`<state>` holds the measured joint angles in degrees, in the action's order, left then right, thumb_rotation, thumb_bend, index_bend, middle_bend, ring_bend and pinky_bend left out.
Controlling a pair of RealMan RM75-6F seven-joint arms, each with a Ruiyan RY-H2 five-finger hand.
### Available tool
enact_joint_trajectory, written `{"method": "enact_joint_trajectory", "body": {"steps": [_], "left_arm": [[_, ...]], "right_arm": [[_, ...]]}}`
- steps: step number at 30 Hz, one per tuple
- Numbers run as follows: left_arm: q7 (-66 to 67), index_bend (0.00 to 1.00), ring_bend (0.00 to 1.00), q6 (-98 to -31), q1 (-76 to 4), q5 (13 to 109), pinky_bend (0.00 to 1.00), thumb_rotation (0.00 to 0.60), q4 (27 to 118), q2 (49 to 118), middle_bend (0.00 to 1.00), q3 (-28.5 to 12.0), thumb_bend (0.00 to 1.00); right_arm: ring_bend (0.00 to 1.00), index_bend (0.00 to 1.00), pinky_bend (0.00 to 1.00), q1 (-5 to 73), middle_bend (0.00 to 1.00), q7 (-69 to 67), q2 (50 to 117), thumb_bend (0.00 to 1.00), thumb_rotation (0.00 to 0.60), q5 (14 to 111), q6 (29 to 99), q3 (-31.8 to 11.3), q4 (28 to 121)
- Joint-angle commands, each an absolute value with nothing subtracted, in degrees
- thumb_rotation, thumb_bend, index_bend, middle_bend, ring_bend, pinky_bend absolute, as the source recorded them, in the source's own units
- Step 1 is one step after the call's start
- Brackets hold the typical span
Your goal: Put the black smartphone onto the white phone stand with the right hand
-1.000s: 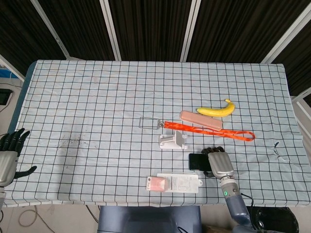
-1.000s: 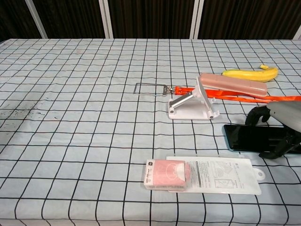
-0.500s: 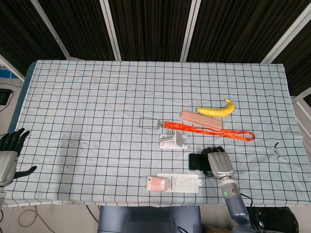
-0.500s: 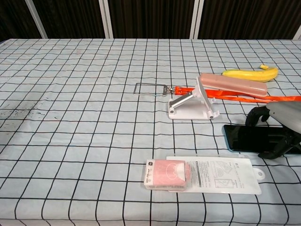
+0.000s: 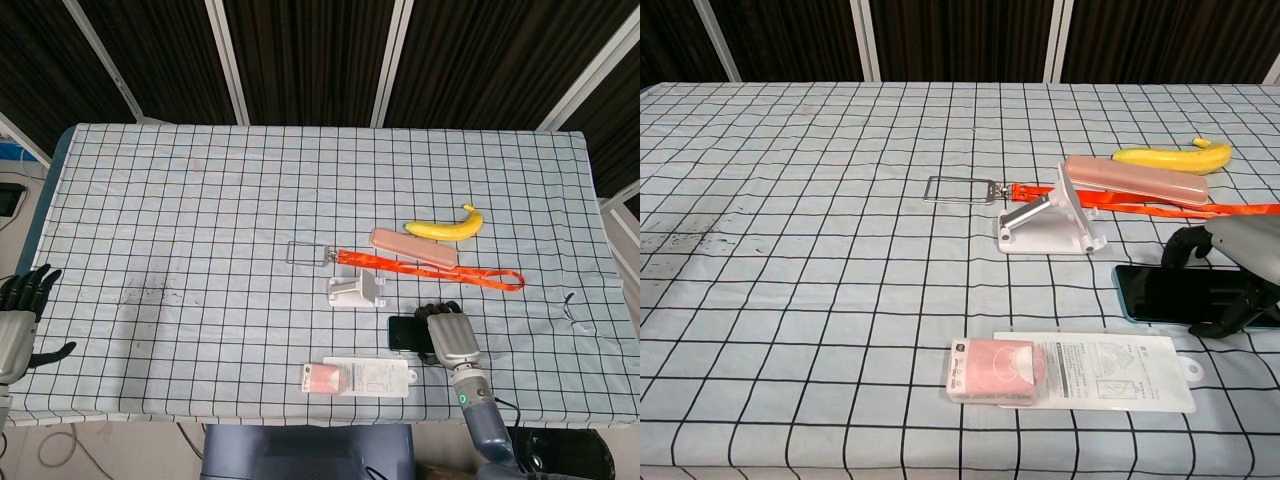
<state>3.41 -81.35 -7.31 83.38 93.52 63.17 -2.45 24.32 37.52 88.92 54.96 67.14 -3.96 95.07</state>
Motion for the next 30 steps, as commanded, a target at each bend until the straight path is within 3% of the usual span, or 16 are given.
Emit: {"method": "enact_joint_trajectory", "body": {"steps": [1, 5, 11, 30], "left_arm": [[3.4, 0.00, 0.00, -81.3, -7.3, 83.4, 0.00, 0.600, 93.6, 63.1, 0.00, -2.5, 0.00], [3.2, 0.00, 0.00, -81.4, -7.3, 83.5, 0.00, 0.600, 93.6, 63.1, 0.00, -2.4, 0.00], [2.9, 0.00, 0.00, -81.5, -7.3, 83.6, 0.00, 0.600, 93.6, 63.0, 0.00, -2.4, 0.00], [2.4, 0.00, 0.00, -81.9, -7.2, 84.1, 0.00, 0.600, 93.6, 63.2, 0.00, -2.4, 0.00]], "right_arm": [[0.28, 0.40, 0.18, 24.4, 0.38, 37.9, 88.9, 0.53, 0.600, 54.5, 67.2, -3.9, 95.2], [0.34, 0.47, 0.19, 24.4, 0.45, 37.7, 88.9, 0.60, 0.600, 54.7, 67.6, -3.8, 95.6], [0.44, 0.58, 0.22, 23.9, 0.54, 36.1, 88.7, 0.61, 0.600, 56.8, 68.8, -3.5, 95.9], [0.47, 0.61, 0.37, 21.7, 0.57, 26.7, 82.9, 0.61, 0.600, 63.8, 72.0, -4.7, 99.4]]}}
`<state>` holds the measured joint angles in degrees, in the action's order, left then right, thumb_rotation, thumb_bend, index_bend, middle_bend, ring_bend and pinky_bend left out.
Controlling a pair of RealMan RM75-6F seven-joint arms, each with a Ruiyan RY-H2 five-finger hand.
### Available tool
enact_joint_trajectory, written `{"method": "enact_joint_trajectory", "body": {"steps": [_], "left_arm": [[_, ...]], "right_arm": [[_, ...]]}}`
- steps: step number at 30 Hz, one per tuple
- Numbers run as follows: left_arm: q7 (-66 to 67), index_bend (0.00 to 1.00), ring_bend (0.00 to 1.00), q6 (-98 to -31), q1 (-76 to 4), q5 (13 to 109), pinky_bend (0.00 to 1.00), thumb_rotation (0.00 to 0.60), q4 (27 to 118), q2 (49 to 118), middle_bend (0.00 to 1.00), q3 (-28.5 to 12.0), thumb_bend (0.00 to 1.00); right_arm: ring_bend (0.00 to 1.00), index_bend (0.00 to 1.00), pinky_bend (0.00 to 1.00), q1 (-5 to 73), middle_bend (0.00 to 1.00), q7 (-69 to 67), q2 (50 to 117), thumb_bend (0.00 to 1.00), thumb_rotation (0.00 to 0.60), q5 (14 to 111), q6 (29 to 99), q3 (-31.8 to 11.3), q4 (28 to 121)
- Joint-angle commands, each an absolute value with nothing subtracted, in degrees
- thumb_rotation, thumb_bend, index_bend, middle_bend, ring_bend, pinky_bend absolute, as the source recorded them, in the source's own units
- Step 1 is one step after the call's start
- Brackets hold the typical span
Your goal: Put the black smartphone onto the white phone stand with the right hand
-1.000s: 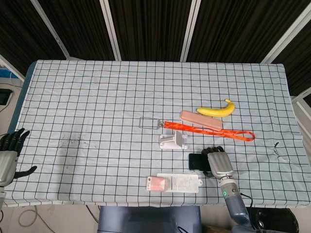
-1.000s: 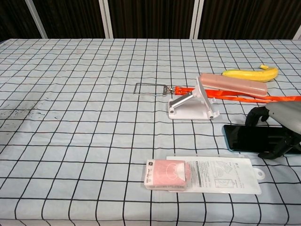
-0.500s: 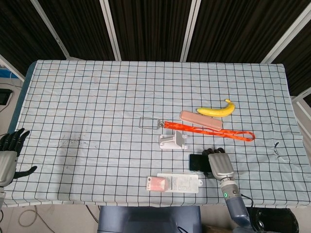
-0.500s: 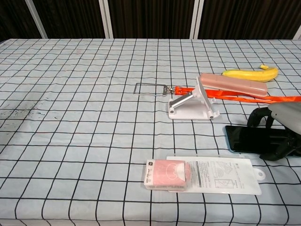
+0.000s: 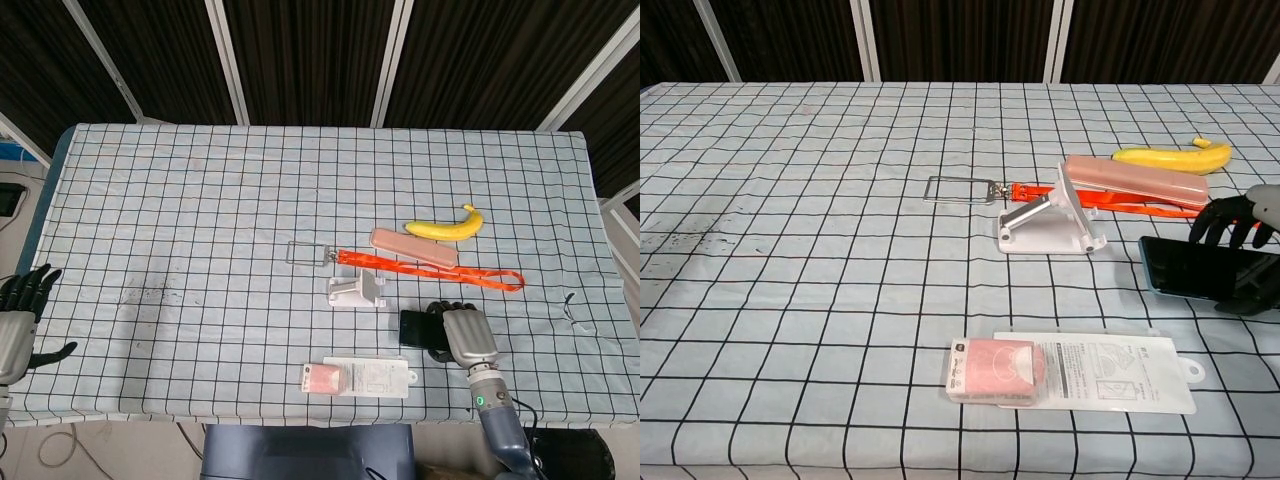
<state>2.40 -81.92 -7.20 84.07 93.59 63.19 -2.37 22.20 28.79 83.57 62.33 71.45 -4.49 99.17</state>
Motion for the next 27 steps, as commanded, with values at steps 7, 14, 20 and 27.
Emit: {"method": "enact_joint_trajectory", "body": {"steps": [7, 14, 20, 27], "left_arm": [[2.1, 0.00, 0.00, -82.3, -7.1, 84.0, 0.00, 0.600, 93.5, 63.4, 0.00, -2.6, 0.00], [2.3, 0.00, 0.00, -82.5, -7.1, 83.9, 0.00, 0.600, 93.3, 63.8, 0.00, -2.8, 0.00], [2.6, 0.00, 0.00, -82.7, -7.1, 83.5, 0.00, 0.600, 93.0, 64.3, 0.00, -3.0, 0.00], [2.9, 0.00, 0.00, -83.2, -7.0, 83.2, 0.00, 0.600, 92.3, 64.9, 0.00, -3.4, 0.00]], "right_arm": [[0.47, 0.61, 0.37, 21.4, 0.56, 16.5, 81.9, 0.61, 0.600, 67.1, 72.3, -7.9, 100.3], [0.46, 0.61, 0.37, 22.9, 0.56, 0.9, 80.5, 0.61, 0.600, 60.8, 66.9, -16.0, 104.9], [0.44, 0.61, 0.37, 24.9, 0.55, -14.7, 78.2, 0.61, 0.600, 59.0, 57.6, -21.4, 105.1], [0.43, 0.61, 0.37, 26.0, 0.54, -30.9, 78.0, 0.62, 0.600, 67.4, 51.1, -22.6, 99.4]]}}
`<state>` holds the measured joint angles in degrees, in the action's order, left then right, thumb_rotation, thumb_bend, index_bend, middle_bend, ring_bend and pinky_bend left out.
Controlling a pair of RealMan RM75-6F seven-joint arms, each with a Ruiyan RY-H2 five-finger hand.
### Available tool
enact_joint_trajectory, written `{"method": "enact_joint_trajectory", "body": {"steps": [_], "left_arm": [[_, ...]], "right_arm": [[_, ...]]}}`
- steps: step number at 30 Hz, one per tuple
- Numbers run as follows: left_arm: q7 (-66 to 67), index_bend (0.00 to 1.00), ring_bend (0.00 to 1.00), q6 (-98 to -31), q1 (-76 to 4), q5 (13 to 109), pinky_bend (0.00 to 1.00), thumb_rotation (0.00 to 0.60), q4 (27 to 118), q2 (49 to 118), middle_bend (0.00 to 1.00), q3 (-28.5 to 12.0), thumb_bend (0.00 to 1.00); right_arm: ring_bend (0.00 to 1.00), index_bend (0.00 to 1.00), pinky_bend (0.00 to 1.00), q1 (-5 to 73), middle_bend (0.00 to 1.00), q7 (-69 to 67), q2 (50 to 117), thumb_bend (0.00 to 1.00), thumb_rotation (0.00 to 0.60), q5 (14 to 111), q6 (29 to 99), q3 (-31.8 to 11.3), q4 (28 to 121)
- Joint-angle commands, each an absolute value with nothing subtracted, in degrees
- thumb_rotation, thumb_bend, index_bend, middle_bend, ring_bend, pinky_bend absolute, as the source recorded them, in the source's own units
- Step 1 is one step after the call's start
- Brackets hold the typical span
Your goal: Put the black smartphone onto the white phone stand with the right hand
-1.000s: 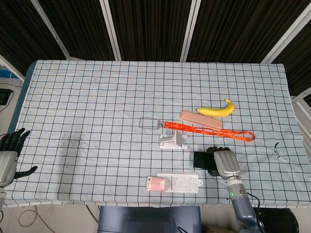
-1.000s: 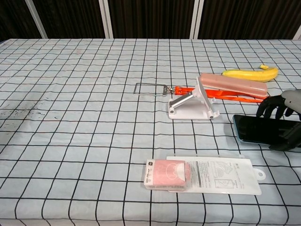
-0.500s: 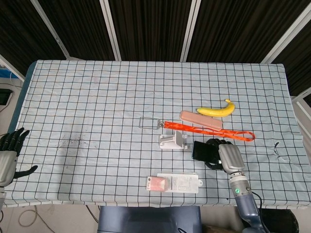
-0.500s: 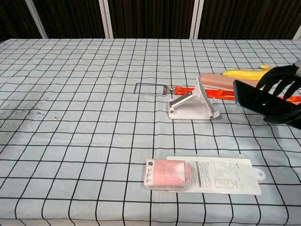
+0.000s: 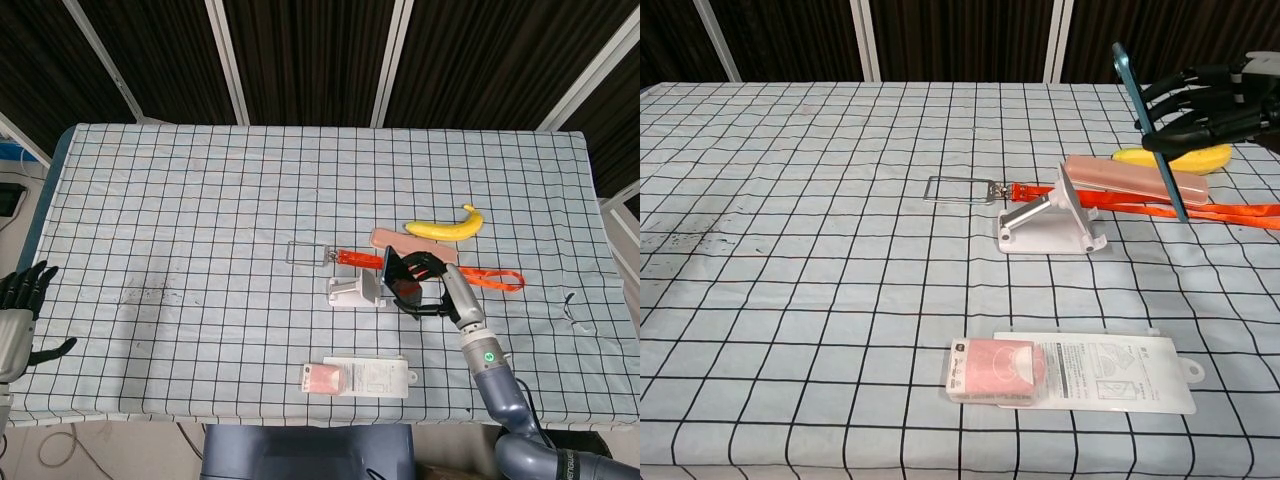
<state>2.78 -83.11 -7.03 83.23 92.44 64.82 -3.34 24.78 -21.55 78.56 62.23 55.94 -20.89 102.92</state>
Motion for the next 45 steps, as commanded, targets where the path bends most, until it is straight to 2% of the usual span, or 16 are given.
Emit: {"method": "enact_joint_trajectory", "body": {"steps": [1, 8, 14, 23, 45], "left_arm": [[3.0, 0.00, 0.00, -83.2, -7.0, 83.2, 0.00, 0.600, 92.2, 65.1, 0.00, -3.4, 0.00], [4.5, 0.00, 0.00, -84.2, -6.9, 83.4, 0.00, 0.600, 91.3, 66.1, 0.00, -3.7, 0.00], [4.9, 0.00, 0.00, -84.5, -6.9, 83.0, 0.00, 0.600, 90.7, 66.7, 0.00, -4.0, 0.00], [5.7, 0.00, 0.00, -84.2, -7.1, 82.7, 0.00, 0.600, 89.8, 67.2, 0.00, -4.1, 0.00], [6.1, 0.00, 0.00, -84.4, -7.1, 83.6, 0.00, 0.600, 88.9, 67.5, 0.00, -3.8, 0.00]], "right_arm": [[0.43, 0.61, 0.37, 26.1, 0.54, -33.3, 78.1, 0.62, 0.600, 69.0, 50.7, -22.5, 98.4], [0.42, 0.61, 0.37, 27.5, 0.54, -46.2, 81.3, 0.65, 0.600, 77.6, 52.5, -21.9, 90.6], [0.41, 0.61, 0.37, 29.0, 0.54, -50.4, 85.2, 0.66, 0.600, 81.5, 56.6, -21.1, 83.6], [0.41, 0.61, 0.37, 30.0, 0.54, -54.0, 89.3, 0.69, 0.600, 82.8, 59.8, -18.9, 76.3], [0.41, 0.61, 0.37, 30.4, 0.54, -56.1, 99.7, 0.72, 0.600, 82.7, 64.7, -13.9, 66.7]]}}
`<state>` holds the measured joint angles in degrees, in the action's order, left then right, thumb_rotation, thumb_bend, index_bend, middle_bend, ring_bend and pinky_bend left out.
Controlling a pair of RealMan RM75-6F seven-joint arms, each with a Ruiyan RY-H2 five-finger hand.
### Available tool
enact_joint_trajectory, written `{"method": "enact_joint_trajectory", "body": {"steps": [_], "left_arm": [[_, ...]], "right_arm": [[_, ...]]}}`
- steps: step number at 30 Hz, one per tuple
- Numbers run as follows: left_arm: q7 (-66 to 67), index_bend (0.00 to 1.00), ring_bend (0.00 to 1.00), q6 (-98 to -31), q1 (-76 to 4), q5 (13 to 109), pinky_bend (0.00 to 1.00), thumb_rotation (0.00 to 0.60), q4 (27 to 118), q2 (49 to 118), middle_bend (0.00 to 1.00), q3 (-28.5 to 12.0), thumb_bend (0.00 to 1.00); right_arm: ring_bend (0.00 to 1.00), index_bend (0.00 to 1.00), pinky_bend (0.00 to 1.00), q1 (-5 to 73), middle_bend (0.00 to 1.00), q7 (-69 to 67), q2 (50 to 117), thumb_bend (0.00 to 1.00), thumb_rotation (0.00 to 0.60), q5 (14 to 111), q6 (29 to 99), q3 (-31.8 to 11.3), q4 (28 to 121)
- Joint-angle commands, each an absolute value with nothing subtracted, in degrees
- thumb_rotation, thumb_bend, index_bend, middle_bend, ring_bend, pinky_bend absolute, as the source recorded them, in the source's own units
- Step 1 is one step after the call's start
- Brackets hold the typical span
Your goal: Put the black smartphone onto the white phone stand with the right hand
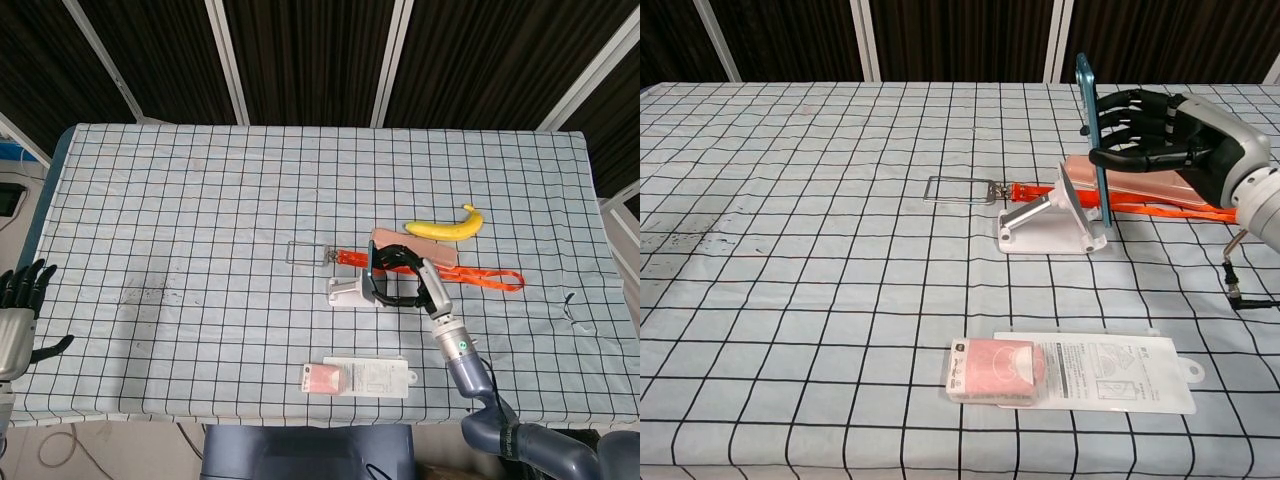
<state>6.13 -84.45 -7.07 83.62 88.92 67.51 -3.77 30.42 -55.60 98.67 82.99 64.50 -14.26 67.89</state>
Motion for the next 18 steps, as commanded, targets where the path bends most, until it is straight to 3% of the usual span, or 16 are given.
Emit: {"method": "enact_joint_trajectory", "body": {"steps": [1, 18], "left_arm": [[6.1, 0.00, 0.00, -84.4, -7.1, 83.6, 0.00, 0.600, 88.9, 67.5, 0.00, -3.7, 0.00], [6.0, 0.00, 0.00, -83.8, -7.1, 83.1, 0.00, 0.600, 88.8, 67.5, 0.00, -3.8, 0.00]], "right_arm": [[0.41, 0.61, 0.37, 30.4, 0.54, -56.2, 100.3, 0.72, 0.600, 82.6, 64.8, -13.8, 66.1], [0.41, 0.61, 0.37, 31.6, 0.54, -59.7, 105.4, 0.72, 0.600, 81.9, 65.6, -13.8, 57.5]]}}
